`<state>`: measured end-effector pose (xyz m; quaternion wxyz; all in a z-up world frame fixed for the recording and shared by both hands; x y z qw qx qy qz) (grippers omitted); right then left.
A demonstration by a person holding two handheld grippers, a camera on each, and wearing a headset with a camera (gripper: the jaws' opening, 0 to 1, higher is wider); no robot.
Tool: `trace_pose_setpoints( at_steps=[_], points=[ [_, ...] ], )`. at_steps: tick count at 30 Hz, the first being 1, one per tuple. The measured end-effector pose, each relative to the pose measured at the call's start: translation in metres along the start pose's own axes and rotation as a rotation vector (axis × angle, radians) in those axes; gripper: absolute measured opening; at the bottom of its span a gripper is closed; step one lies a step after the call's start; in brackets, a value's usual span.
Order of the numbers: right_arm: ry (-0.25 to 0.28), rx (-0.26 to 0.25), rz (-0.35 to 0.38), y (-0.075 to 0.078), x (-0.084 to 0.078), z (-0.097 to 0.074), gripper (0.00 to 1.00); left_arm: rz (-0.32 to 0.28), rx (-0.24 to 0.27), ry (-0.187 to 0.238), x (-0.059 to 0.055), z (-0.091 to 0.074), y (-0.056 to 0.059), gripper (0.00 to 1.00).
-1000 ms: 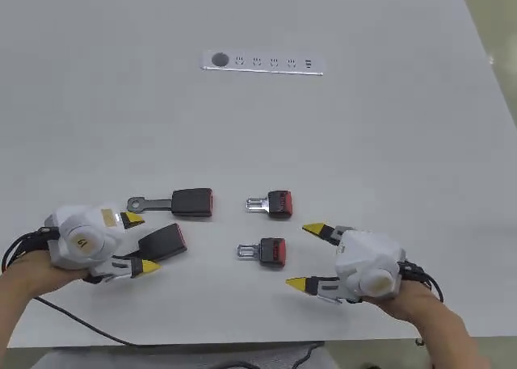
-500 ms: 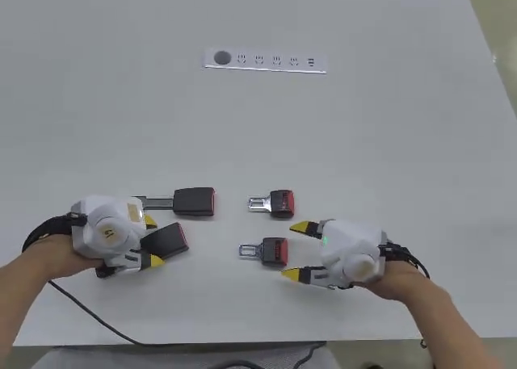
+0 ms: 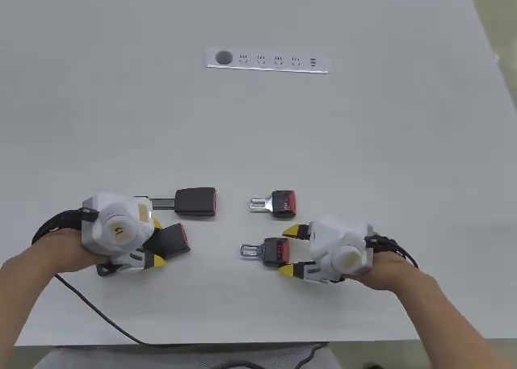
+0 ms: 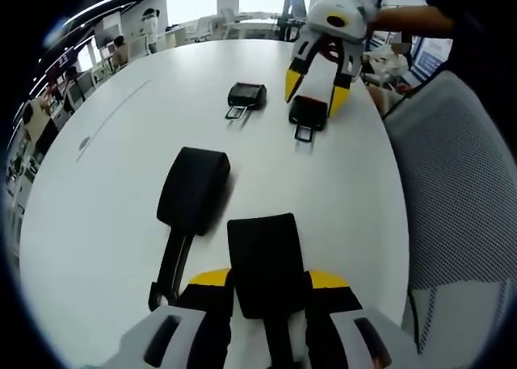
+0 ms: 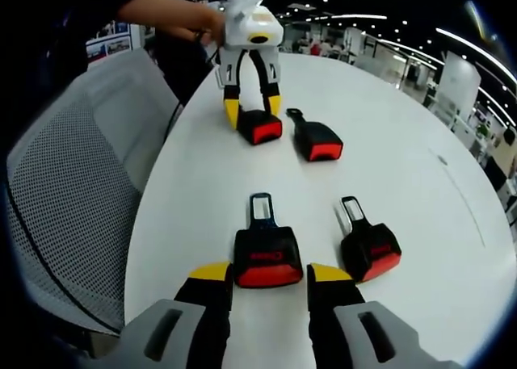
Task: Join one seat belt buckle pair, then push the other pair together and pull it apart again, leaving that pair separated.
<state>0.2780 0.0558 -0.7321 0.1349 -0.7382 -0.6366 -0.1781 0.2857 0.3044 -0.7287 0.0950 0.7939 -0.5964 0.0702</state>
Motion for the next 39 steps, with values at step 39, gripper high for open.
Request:
trace_pose_setpoints(
  at_steps=[39],
  points=[
    [-0.038, 0.037, -0.049, 0.002, 0.003, 0.004, 0.3, 0.276, -0.066, -0.111, 0.003, 0.005, -0.001, 0.33]
  ],
)
Point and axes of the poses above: the centre of the closed fingertips' face, and the gripper's own axes: z roughly forward along the fingers, y roughly to its right, x roughly out of its top, the point moved 5 cm from there along -z, roughly backward along the fingers, and after that the axes turned 15 degrees about -y, right-handed, at the moved point
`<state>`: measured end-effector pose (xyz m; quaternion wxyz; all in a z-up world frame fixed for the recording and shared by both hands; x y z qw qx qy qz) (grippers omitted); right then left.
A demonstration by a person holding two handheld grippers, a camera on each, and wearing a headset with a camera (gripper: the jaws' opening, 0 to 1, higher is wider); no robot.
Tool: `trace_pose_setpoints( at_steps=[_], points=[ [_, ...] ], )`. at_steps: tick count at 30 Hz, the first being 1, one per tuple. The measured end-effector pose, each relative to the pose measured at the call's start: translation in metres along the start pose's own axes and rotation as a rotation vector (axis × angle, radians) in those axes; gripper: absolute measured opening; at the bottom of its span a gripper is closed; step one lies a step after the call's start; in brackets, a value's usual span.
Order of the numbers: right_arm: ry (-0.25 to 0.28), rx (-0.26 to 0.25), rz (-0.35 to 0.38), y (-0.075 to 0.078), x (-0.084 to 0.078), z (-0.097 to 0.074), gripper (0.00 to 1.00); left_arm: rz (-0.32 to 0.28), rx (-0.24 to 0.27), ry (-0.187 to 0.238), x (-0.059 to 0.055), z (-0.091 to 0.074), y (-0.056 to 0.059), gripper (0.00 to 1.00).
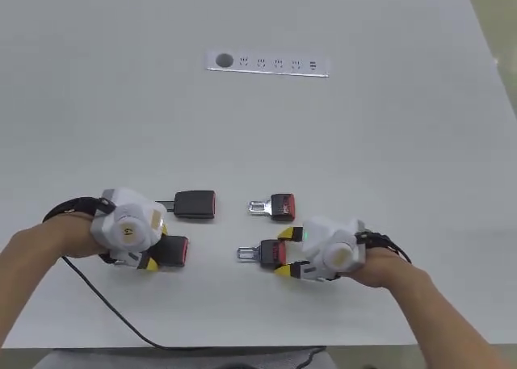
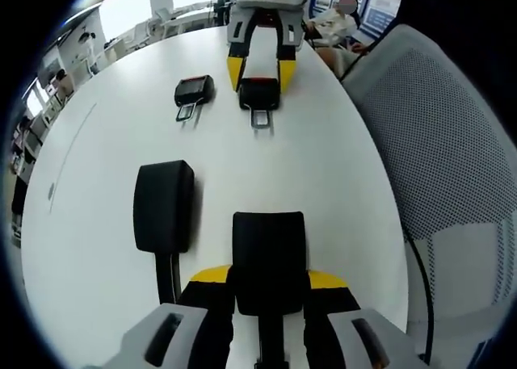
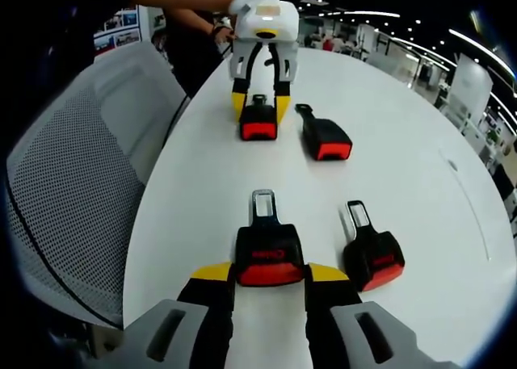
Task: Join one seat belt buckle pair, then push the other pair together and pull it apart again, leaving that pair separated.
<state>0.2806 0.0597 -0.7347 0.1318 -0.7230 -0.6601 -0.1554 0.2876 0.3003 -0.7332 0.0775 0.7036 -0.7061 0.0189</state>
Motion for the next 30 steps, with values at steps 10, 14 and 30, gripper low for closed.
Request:
trace_pose_setpoints(
  at_steps=[10, 14, 30],
  points=[
    [-0.003, -0.001, 0.005, 0.002, 0.006, 0.002, 0.3, -0.019, -0.001, -0.002, 0.002, -0.003, 0.002, 0.33],
    [0.0, 0.0, 0.004, 0.003, 0.008, 0.005, 0.3, -0.033, 0.0, 0.002, 0.003, -0.003, 0.002, 0.33],
    [0.018, 0.01, 0.0, 0.0, 0.029, 0.011, 0.3, -0.057, -0.002, -0.001, 0.001, -0.001, 0.001, 0.33]
  ],
)
Point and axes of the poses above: the centre of the closed fingertips' face, and the gripper's own axes: z roughly forward along the fingers, y roughly to its right, x roughly out of its top, the point moved 5 cm from there along -z, roughly backward along the fingers, and after that the axes turned 15 degrees about -y, right-handed, at the moved point
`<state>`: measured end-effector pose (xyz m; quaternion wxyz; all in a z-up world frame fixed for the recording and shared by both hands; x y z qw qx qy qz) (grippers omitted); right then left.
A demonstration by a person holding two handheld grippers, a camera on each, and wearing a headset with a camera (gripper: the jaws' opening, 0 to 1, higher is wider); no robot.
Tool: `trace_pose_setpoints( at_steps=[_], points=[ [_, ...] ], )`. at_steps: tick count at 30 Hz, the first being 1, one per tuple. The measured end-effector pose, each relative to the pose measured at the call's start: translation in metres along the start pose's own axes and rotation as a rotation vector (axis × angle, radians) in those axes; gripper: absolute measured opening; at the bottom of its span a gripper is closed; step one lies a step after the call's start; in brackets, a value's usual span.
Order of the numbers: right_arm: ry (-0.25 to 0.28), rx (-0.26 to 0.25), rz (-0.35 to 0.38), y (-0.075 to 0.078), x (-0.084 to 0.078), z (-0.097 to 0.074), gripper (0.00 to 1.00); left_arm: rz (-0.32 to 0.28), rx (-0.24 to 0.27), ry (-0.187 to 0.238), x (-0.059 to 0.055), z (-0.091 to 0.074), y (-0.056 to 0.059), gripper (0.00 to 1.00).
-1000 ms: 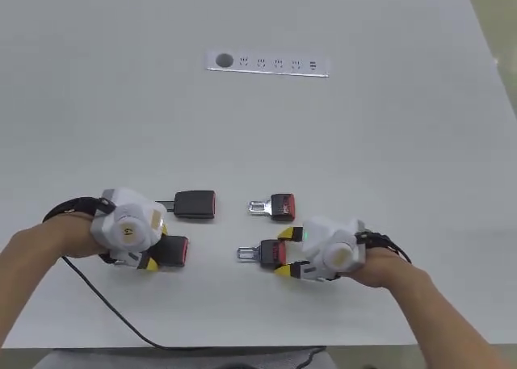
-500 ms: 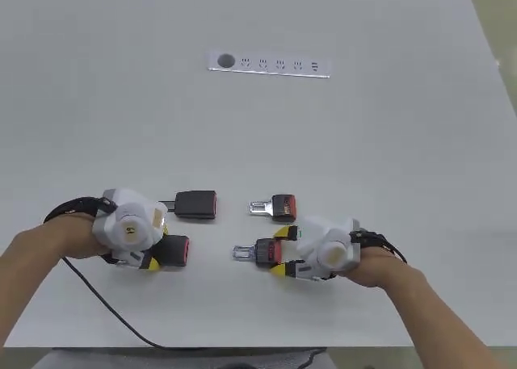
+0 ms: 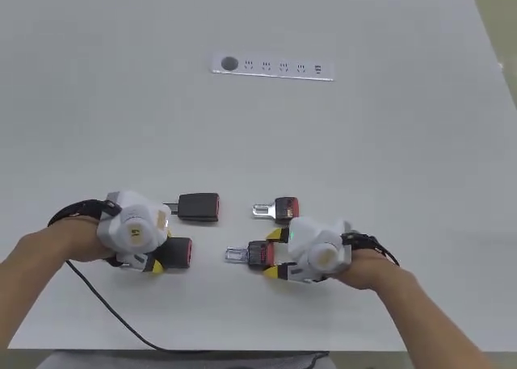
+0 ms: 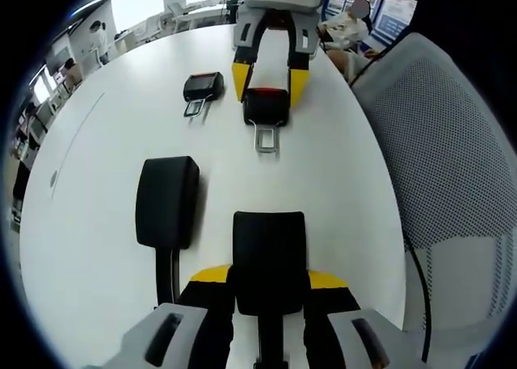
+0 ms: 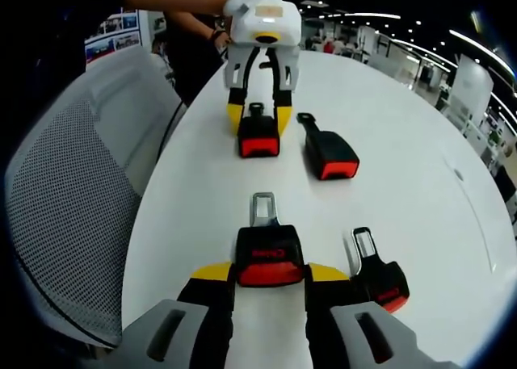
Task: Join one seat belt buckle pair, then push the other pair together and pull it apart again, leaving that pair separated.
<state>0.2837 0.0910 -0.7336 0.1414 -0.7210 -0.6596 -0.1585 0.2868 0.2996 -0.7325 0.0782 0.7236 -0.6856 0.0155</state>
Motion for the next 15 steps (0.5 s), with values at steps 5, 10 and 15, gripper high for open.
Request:
trace_pose_setpoints(
  at_steps=[5, 10, 15],
  points=[
    [0.009, 0.003, -0.001, -0.001, 0.007, 0.002, 0.3, -0.001, 0.0, 0.0, 0.001, -0.001, 0.001, 0.33],
    [0.015, 0.004, -0.006, 0.0, 0.013, 0.007, 0.3, -0.002, -0.001, -0.002, -0.001, 0.001, -0.001, 0.33],
    [0.019, 0.001, -0.01, -0.002, 0.018, 0.009, 0.3, -0.004, -0.001, -0.005, 0.0, 0.001, -0.001, 0.33]
  ],
)
Point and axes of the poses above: the centre of the closed fingertips' face, and the gripper's own axes: z roughly forward along the fingers, y roughly to its right, x roughly out of its top, the point moved 5 cm from there along -z, roughly backward along the fingers, and after that the axes turned 15 degrees about -y, right-handed, at the moved point
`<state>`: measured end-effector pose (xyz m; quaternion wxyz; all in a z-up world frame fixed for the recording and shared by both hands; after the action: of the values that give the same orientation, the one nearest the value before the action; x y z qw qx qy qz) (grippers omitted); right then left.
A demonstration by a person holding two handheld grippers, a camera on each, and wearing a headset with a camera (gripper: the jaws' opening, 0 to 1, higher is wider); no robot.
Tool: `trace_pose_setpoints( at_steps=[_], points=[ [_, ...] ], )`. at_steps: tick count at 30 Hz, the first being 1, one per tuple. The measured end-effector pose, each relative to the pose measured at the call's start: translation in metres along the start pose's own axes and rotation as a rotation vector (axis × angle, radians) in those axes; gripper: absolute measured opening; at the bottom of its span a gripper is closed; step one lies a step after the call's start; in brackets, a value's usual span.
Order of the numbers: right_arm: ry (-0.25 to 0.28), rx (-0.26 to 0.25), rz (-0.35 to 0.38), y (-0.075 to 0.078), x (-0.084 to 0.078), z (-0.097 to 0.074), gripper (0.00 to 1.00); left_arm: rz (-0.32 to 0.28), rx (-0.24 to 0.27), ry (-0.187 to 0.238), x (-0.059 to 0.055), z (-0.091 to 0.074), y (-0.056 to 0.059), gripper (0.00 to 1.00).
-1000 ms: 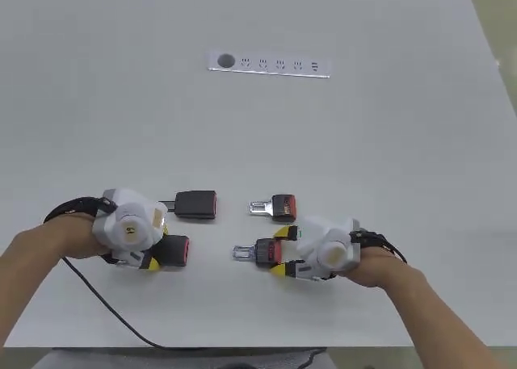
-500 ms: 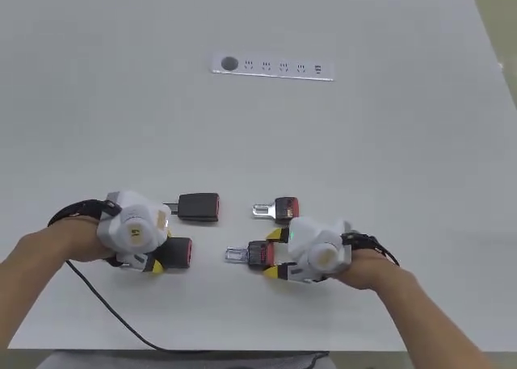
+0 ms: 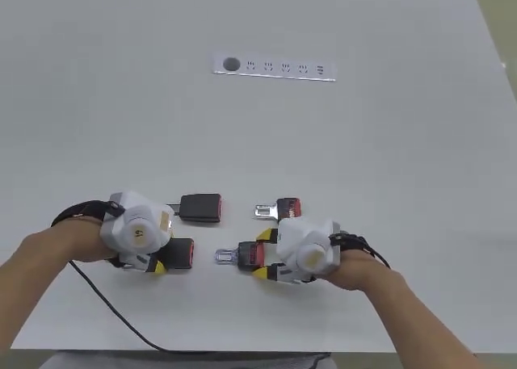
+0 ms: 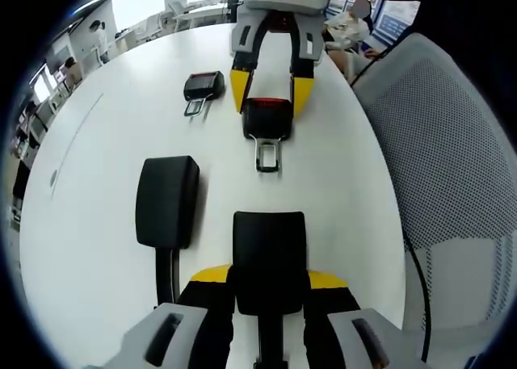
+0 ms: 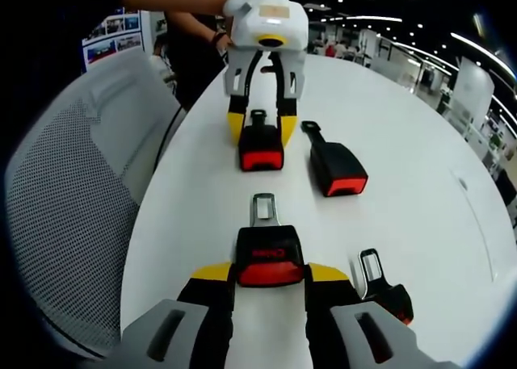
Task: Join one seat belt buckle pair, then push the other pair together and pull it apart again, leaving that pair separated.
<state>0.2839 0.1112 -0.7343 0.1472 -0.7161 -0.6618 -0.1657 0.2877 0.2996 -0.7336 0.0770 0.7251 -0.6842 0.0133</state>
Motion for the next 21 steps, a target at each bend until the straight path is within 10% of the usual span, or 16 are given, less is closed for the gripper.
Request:
trace_pose_setpoints(
  at_steps=[21],
  points=[
    [0.027, -0.005, -0.007, -0.003, 0.031, 0.01, 0.3, -0.006, -0.002, 0.001, 0.002, -0.001, 0.001, 0.33]
  ],
)
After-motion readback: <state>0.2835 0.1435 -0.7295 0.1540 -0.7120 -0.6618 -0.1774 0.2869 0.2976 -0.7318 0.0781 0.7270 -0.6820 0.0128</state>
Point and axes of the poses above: the centre of the closed fingertips' face, and the gripper's own axes: z roughly forward along the fingers, y roughly to its right, x roughly out of its top, the point moved 5 cm from there along -z, roughly backward along the fingers, and after that the axes turned 15 degrees about -y, right-handed, at the moved point
